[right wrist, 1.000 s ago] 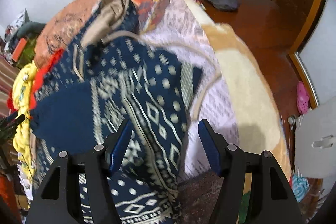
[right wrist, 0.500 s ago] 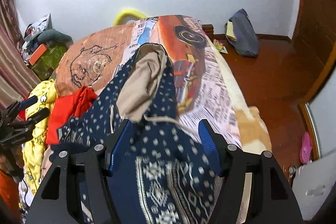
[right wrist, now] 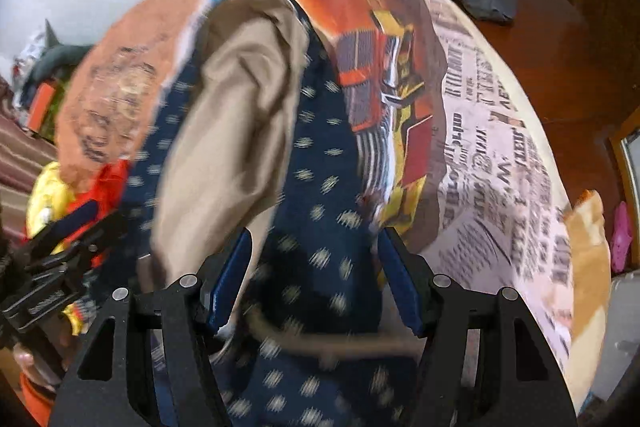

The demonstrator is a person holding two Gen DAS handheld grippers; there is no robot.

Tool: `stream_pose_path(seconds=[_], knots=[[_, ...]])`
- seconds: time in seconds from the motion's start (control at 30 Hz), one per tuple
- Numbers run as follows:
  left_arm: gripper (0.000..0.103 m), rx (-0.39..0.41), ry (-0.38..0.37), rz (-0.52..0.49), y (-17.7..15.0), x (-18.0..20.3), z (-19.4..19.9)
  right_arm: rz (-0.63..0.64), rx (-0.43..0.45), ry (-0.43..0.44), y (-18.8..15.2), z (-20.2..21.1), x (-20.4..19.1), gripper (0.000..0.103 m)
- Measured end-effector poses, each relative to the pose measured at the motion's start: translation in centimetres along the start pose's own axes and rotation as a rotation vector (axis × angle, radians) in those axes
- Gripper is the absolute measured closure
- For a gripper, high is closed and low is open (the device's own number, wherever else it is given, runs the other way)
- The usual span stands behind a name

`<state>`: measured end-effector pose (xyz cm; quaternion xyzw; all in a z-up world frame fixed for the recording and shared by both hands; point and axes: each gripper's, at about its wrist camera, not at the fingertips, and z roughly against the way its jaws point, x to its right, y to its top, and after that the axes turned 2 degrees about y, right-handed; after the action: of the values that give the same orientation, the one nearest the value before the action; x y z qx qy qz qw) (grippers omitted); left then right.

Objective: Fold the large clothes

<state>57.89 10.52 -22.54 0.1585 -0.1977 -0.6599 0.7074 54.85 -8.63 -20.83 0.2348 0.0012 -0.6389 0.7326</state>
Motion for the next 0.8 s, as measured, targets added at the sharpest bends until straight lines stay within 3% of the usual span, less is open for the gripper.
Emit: stream_pose_path(seconds=[0.17,0.23,0.27,0.37,0.4,0.43,0.47,0.5,0.8], knots=[[0.020,-0.028,-0.016,0.029,0.7,-0.3,-2.9,-0.029,-0.032,-0.002,0.4,-2.8,0.4,0.041],[0.027,-0.027,-0.047,0.064,0.9,-0.6,-3.5,-0.006,-0.022,-0.019,0.5,-3.1,-0.4,0.045],[0.034,-0.029,-0.069,0.074,0.9,-0.6,-3.7,0.008,-0.014,-0.021,0.5,-3.1,-0.8,0.051],[0.050,-0.004,-0.059,0.065,0.5,-0.3,-3.2,0.068,-0.006,-0.023,0.2,-3.1,-2.1,0.079],[0.062,0.006,-0.040,0.047,0.3,-0.1,-2.8,0.087,-0.003,-0.049,-0.1,-2.8,-2.5,0.092],[0.069,0.014,-0.015,0.027,0.2,0.1,-2.4,0.102,0.001,-0.062,-0.3,-2.5,-2.7,0.092],[0.085,0.016,0.007,0.012,0.0,0.2,-1.8,0.118,0.001,-0.062,-0.5,-2.1,-3.0,0.092],[0.093,0.011,-0.003,0.003,0.0,0.2,-1.3,0.131,0.016,-0.066,-0.9,-1.3,-3.2,0.093],[0.093,0.151,-0.005,-0.092,-1.7,0.9,9.1,0.180,0.171,0.036,-3.9,10.2,-4.3,0.094]])
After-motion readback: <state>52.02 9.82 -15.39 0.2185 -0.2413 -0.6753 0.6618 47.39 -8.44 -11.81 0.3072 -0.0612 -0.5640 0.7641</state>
